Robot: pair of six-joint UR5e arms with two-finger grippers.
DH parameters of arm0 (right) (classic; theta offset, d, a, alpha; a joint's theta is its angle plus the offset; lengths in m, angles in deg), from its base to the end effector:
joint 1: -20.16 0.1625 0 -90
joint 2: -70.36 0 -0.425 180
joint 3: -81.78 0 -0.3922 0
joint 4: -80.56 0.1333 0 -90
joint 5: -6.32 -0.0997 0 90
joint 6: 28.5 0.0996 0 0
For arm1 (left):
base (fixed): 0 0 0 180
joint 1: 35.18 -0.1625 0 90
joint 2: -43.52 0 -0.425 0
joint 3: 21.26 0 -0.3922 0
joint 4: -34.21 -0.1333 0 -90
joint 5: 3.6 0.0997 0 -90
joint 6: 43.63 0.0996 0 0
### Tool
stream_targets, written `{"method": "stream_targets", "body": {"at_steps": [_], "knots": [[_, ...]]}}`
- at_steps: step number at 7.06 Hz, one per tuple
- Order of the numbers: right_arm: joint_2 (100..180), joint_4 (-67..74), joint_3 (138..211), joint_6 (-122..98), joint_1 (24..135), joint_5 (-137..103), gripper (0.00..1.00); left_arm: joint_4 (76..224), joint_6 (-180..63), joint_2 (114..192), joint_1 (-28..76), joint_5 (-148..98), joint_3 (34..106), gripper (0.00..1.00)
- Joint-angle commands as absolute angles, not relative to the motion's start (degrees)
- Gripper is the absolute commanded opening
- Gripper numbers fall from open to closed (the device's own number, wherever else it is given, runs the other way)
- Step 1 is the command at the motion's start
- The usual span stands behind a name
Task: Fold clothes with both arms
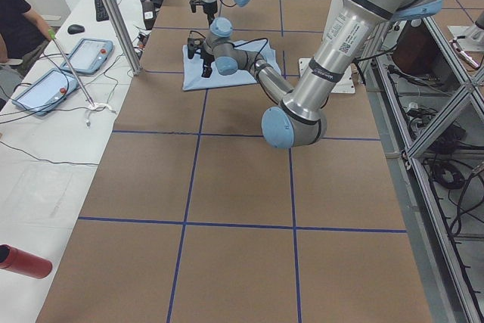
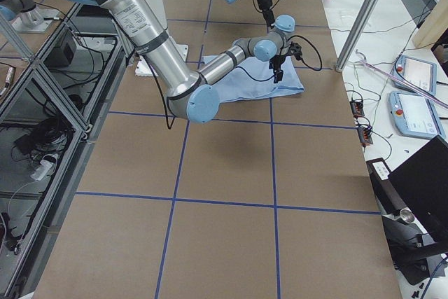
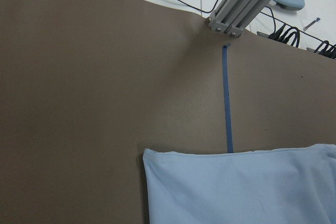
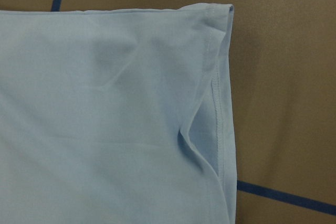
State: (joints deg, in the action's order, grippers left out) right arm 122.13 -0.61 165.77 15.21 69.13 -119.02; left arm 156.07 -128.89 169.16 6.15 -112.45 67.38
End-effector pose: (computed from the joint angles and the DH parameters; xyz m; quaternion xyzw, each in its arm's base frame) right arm -0.4177 -0.5954 0.2830 0.0552 -0.4352 -0.0855 0.8946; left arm 0.4575 -0.5371 0.2339 0.0843 0.5491 -0.1747 0.8130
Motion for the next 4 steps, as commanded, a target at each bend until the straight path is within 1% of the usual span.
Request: {"method": "stream_targets", "body": {"at_steps": [1, 2, 3, 4], "knots": [[125.3, 1.6, 171.2, 21.8, 70.3, -121.5, 1.00, 156.5, -131.8, 170.2, 3.8, -113.3, 61.3, 1.00], [125.3, 1.7, 171.3, 22.2, 70.8, -121.8, 1.00, 156.1, -121.3, 173.0, 4.1, -104.3, 57.8, 1.00], [125.3, 1.6, 171.2, 22.2, 70.9, -121.7, 1.00, 156.5, -116.7, 173.8, 4.5, -100.4, 55.9, 1.00], [125.3, 1.6, 171.2, 22.2, 71.3, -121.7, 1.00, 156.6, -115.7, 176.9, 4.5, -97.1, 52.4, 1.00]]}}
